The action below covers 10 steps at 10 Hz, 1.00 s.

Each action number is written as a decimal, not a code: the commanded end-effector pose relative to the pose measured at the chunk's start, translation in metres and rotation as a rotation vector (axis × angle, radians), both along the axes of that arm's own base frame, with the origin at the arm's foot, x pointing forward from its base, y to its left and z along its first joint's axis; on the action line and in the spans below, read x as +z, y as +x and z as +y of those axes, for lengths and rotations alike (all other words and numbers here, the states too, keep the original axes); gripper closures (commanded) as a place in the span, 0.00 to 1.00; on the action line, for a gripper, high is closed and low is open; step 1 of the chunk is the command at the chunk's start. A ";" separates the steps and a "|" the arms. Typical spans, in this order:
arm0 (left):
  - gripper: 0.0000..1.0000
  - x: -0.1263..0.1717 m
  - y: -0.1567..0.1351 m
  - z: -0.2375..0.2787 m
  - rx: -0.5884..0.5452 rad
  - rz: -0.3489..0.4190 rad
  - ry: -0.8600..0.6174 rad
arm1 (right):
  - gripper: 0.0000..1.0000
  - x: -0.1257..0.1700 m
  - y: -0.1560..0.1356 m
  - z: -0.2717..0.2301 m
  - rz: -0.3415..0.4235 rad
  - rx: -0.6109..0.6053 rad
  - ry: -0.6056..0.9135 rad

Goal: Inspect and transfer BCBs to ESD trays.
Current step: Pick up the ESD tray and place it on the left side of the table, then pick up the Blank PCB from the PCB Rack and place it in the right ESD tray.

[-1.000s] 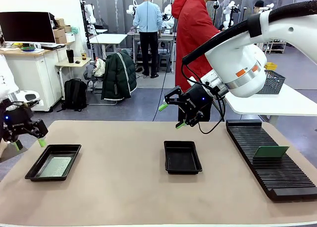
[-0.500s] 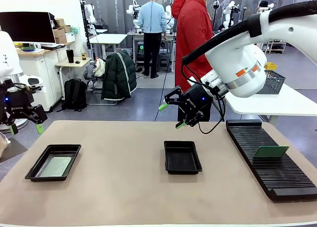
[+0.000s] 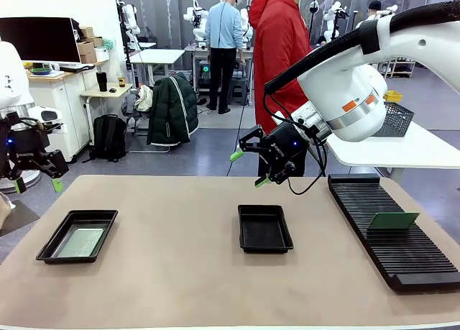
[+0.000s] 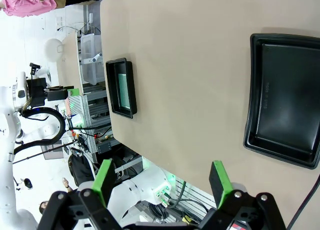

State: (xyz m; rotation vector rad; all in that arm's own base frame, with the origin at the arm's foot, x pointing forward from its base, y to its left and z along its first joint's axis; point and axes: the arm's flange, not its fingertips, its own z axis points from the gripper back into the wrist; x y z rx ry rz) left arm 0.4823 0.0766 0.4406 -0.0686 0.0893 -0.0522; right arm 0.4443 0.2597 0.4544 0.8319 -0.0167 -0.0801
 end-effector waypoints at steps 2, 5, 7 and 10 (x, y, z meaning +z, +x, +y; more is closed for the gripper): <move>0.00 -0.003 -0.001 0.001 0.006 -0.006 -0.004 | 0.00 0.002 0.002 0.001 0.005 -0.004 -0.011; 0.00 -0.003 -0.001 0.001 0.006 -0.006 -0.004 | 0.00 0.002 0.002 0.001 0.005 -0.004 -0.011; 0.00 -0.003 -0.001 0.001 0.006 -0.006 -0.004 | 0.00 0.002 0.002 0.001 0.005 -0.004 -0.011; 0.00 -0.003 -0.001 0.001 0.006 -0.006 -0.004 | 0.00 0.002 0.002 0.001 0.005 -0.004 -0.011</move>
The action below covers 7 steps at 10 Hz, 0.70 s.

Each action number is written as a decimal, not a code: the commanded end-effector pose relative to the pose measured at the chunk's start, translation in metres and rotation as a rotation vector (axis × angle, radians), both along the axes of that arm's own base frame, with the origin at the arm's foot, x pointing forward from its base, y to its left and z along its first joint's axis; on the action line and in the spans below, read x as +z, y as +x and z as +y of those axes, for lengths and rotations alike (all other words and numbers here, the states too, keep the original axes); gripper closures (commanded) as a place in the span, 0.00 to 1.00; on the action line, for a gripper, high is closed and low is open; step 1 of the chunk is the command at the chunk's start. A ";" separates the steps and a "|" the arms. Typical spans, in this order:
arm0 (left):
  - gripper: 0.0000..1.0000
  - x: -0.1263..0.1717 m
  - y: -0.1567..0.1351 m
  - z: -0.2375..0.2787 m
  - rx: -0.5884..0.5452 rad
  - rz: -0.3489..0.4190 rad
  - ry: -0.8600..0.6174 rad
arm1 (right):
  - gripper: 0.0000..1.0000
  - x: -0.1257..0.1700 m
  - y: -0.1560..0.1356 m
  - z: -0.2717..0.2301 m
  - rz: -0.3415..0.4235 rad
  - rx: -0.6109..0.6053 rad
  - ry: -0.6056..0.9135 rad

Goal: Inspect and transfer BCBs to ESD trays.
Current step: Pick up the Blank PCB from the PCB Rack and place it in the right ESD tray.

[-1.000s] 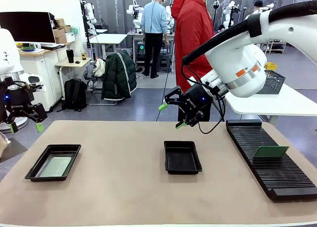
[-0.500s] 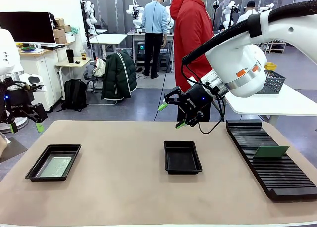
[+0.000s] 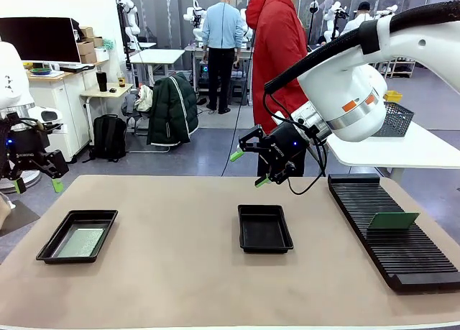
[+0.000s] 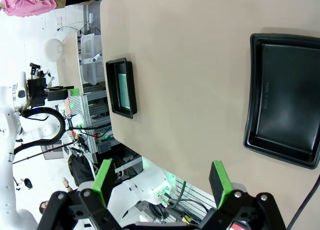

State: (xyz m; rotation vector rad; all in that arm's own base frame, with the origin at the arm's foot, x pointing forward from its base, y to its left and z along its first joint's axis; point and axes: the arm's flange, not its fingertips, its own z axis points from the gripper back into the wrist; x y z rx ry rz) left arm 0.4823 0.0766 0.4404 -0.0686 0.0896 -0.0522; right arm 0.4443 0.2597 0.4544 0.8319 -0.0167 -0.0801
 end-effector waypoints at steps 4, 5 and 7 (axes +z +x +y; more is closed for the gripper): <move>0.00 -0.003 -0.001 0.001 0.006 -0.006 -0.004 | 0.00 0.002 0.002 0.001 0.005 -0.004 -0.011; 0.00 -0.003 -0.001 0.001 0.006 -0.006 -0.004 | 0.00 0.002 0.002 0.001 0.005 -0.004 -0.011; 0.00 -0.003 -0.001 0.001 0.006 -0.006 -0.004 | 0.00 0.011 -0.001 -0.012 -0.032 0.034 -0.001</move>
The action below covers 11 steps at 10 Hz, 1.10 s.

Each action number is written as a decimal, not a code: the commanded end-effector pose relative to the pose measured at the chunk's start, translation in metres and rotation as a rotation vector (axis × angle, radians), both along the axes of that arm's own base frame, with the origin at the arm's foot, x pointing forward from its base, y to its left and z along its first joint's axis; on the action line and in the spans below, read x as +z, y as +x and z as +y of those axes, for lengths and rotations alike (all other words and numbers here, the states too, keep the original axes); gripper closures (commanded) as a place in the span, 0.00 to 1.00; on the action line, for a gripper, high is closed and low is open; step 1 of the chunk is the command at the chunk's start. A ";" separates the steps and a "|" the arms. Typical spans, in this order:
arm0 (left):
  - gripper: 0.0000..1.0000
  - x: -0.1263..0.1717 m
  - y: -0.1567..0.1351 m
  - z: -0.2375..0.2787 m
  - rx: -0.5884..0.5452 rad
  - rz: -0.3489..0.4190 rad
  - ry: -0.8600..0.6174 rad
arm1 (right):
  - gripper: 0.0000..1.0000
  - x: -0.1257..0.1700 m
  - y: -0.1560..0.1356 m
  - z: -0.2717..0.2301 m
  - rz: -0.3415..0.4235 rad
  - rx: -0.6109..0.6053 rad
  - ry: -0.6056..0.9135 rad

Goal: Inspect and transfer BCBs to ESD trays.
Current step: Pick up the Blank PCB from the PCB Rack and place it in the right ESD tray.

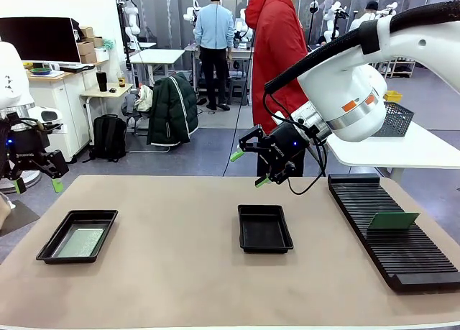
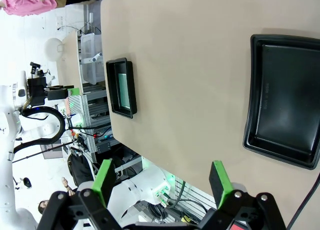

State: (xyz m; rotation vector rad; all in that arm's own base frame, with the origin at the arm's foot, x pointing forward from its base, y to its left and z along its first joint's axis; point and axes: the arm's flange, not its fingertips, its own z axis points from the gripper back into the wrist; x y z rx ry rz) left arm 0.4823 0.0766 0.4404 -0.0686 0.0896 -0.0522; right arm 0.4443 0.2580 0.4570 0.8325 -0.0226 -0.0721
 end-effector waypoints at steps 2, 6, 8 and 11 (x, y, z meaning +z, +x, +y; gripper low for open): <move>0.00 -0.003 -0.001 0.001 0.006 -0.006 -0.004 | 0.00 0.029 0.002 -0.042 -0.082 0.094 -0.032; 0.00 -0.003 -0.001 0.001 0.006 -0.006 -0.004 | 0.00 0.085 0.025 -0.130 -0.222 0.322 -0.095; 0.00 -0.003 -0.001 0.001 0.006 -0.006 -0.004 | 0.00 0.117 0.042 -0.180 -0.364 0.500 -0.161; 0.00 -0.003 -0.001 0.001 0.006 -0.006 -0.004 | 0.00 0.156 0.057 -0.250 -0.548 0.724 -0.233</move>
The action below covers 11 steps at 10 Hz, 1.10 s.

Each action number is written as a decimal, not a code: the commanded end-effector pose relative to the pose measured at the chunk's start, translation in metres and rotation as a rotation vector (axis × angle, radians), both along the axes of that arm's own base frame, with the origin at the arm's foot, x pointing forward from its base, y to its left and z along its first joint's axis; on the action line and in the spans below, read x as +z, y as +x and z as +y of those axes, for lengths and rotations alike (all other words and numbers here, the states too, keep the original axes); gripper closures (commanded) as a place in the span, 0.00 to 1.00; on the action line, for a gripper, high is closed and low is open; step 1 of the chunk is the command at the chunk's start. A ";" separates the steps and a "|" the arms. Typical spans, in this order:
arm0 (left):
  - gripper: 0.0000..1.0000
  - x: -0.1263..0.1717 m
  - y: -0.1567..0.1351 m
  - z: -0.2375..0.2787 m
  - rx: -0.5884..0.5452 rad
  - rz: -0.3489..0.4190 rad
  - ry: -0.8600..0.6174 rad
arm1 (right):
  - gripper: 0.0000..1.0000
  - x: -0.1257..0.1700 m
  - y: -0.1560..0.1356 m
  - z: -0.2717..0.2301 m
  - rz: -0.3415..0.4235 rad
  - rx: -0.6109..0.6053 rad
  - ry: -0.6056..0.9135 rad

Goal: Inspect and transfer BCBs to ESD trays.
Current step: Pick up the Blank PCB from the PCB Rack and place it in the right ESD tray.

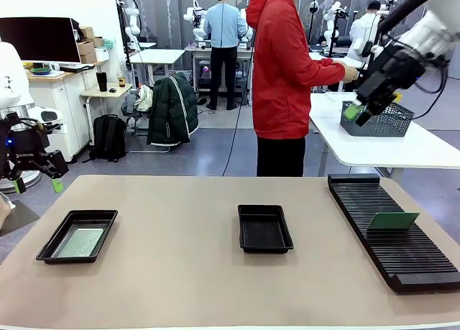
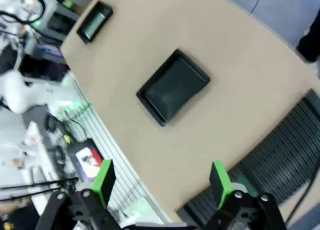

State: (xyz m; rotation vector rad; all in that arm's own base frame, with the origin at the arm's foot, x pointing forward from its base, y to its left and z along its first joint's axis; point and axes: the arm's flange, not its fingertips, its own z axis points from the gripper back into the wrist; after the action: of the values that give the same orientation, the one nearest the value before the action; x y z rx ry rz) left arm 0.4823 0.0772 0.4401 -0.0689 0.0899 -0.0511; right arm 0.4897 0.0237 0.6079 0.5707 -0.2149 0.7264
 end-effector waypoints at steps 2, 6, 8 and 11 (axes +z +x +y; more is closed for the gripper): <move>0.00 -0.002 -0.001 0.001 0.005 -0.007 -0.003 | 0.00 0.020 0.007 -0.050 -0.137 0.227 -0.044; 0.00 -0.002 -0.001 0.001 0.005 -0.007 -0.003 | 0.00 0.038 -0.014 -0.099 -0.294 0.396 -0.159; 0.00 -0.002 -0.001 0.001 0.005 -0.007 -0.003 | 0.00 0.041 -0.031 -0.112 -0.328 0.436 -0.225; 0.00 -0.002 -0.001 0.001 0.005 -0.007 -0.003 | 0.00 0.044 -0.052 -0.134 -0.355 0.572 -0.325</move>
State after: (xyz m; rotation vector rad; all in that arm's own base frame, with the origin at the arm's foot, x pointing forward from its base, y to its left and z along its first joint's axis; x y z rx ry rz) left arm 0.4823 0.0772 0.4400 -0.0689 0.0901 -0.0511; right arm 0.4462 -0.1038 0.6611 0.2203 -0.2723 1.3414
